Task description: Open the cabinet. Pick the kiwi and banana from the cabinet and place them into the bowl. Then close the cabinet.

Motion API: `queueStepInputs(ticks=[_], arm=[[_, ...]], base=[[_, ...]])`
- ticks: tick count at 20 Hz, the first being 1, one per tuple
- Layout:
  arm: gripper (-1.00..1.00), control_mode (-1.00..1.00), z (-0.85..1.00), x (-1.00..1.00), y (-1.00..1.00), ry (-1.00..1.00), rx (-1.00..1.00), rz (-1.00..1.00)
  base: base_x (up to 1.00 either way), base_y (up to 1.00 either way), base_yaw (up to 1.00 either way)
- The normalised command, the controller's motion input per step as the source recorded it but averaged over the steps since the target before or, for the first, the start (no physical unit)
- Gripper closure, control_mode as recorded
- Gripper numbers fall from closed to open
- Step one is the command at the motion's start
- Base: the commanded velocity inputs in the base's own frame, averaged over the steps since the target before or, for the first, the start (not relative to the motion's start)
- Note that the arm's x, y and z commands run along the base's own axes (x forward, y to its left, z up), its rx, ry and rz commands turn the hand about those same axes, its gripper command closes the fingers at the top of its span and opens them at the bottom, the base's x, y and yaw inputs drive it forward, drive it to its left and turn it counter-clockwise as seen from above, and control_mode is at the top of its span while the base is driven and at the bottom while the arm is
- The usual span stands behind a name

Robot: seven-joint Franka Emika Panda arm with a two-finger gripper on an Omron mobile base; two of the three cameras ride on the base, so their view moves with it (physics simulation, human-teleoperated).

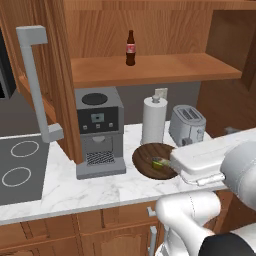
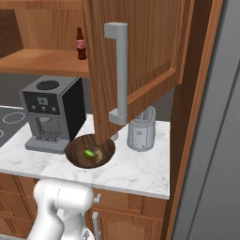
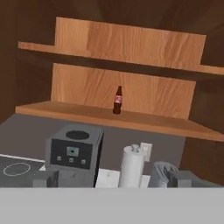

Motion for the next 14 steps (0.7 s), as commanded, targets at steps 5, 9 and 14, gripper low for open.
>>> queueStepInputs(ticks=[5,9,14], arm=[[-1.00,-1.00,0.09,-0.48,0.97,-0.20,-0.01,0.12],[-1.00,-1.00,0.01,-0.13,1.00,-0.15,0.00,0.08],[-1.00,-1.00,0.00,0.03,1.00,-0.14,0.01,0.03]], base=[[0.00,0.00,0.00],[0.00,0.00,0.00],[0.00,0.00,0.00]])
